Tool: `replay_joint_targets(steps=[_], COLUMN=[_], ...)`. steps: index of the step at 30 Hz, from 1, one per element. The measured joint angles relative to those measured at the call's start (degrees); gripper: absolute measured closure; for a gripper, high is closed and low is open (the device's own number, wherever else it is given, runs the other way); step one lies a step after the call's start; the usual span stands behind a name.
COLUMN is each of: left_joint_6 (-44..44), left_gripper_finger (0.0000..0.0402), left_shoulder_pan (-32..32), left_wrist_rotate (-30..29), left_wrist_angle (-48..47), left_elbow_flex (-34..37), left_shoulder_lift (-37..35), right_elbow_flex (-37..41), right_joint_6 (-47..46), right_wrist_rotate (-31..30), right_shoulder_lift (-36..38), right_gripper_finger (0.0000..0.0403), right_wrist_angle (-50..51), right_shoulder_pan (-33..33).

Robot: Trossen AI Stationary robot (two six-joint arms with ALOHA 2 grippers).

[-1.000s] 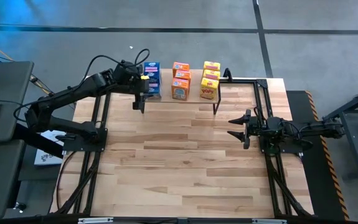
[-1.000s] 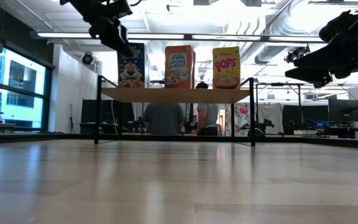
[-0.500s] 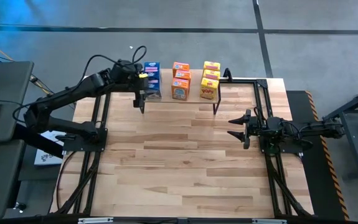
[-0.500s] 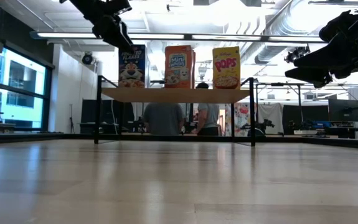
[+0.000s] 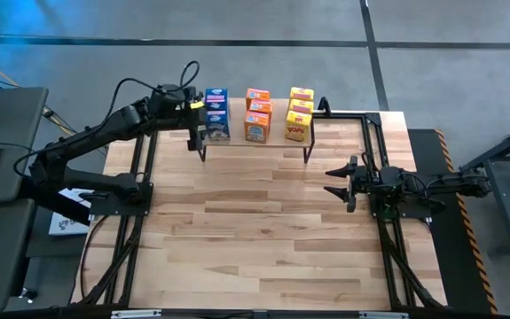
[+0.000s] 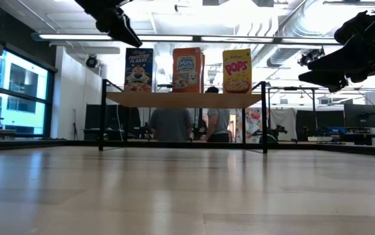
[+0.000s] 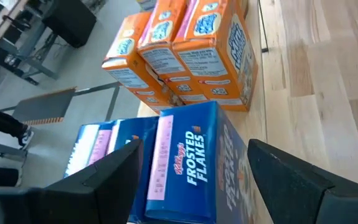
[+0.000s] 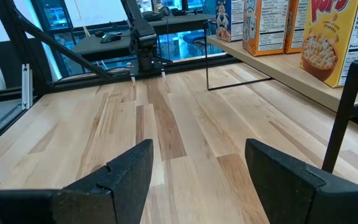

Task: Stack cereal on shelf
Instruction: Return to Home Position

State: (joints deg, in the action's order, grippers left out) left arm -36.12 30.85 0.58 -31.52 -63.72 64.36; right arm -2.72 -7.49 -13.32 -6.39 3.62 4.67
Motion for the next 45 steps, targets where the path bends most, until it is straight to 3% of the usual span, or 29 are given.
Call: replay_joint_targets(steps=[8, 17, 23, 33, 45], left_joint_6=[3.11, 10.6, 17.6, 24.75, 28.02], left_gripper_finger=[0.0121, 0.0121, 0.0121, 0.0121, 0.0121], left_shoulder_pan=[-0.82, -7.47, -11.6, -17.67, -21.33], left_wrist_rotate=[1.92, 8.33, 7.93, 6.13, 3.32], left_wrist_angle=[-1.07, -1.78, 1.46, 22.41, 35.82], left_elbow_flex=[0.0, 2.83, 12.89, 36.31, 51.09], left_shoulder_lift=[-3.58, -13.04, -23.13, -43.31, -48.61], right_elbow_flex=[0.0, 0.0, 0.0, 0.0, 0.0], right_joint_6=[0.0, 0.0, 0.0, -0.01, 0.0], right_wrist_rotate=[0.0, 0.0, 0.0, 0.0, 0.0], right_shoulder_lift=[0.0, 0.0, 0.0, 0.0, 0.0], right_gripper_finger=[0.0155, 0.0155, 0.0155, 0.0155, 0.0155], right_wrist_angle=[0.0, 0.0, 0.0, 0.0, 0.0], right_shoulder_pan=[0.0, -0.02, -0.01, 0.0, -0.01])
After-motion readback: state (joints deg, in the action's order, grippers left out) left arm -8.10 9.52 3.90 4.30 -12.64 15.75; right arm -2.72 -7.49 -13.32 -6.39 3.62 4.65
